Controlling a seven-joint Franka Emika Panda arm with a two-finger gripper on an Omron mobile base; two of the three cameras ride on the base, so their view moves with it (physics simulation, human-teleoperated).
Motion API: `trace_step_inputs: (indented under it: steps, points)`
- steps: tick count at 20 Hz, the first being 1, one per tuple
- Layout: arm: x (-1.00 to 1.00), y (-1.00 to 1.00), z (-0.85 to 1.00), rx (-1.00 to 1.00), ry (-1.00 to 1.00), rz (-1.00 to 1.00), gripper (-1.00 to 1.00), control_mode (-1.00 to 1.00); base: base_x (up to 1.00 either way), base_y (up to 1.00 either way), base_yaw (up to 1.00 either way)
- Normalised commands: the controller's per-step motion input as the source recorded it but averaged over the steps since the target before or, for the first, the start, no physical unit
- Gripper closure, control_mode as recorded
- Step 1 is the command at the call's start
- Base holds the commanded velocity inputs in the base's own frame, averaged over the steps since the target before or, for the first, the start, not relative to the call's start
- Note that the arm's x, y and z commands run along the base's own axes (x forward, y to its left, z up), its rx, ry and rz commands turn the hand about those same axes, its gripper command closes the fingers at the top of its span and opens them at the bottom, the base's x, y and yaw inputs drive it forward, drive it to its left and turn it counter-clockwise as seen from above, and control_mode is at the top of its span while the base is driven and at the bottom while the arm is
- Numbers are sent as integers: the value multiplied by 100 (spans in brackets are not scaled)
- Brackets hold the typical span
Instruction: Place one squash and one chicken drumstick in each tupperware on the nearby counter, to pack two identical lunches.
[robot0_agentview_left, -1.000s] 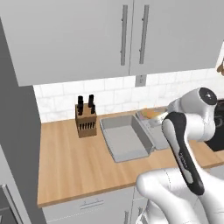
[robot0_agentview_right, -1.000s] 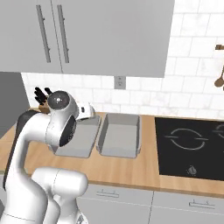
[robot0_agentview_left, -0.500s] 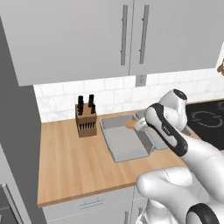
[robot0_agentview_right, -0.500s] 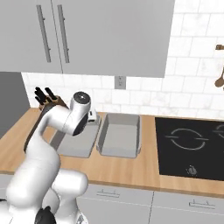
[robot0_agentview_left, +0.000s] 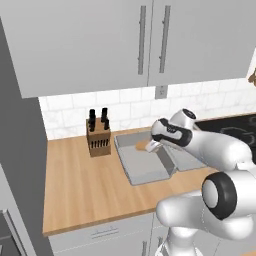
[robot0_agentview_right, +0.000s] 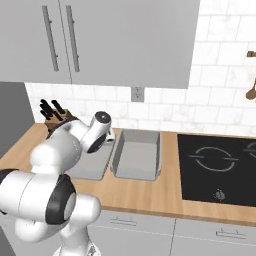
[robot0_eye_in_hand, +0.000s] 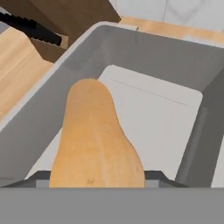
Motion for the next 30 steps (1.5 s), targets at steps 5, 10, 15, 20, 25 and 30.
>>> trace_step_inputs:
  steps: [5,10,15,20,25,30]
  points:
    - [36,4,-52,0,0,7,100,-100,0,0,0]
    - [34,19,-18,0,-2,4,-100,-100,0,0,0]
    - [28,13,0,0,-8,1,-100,-100,0,0,0]
    - [1,0,37,0,-7,0,-100,-100,0,0,0]
    - [-48,0,76,0,0,0,-100,-100,0,0,0]
    - [-84,1,66,-1,0,-15,-100,-100,0,0,0]
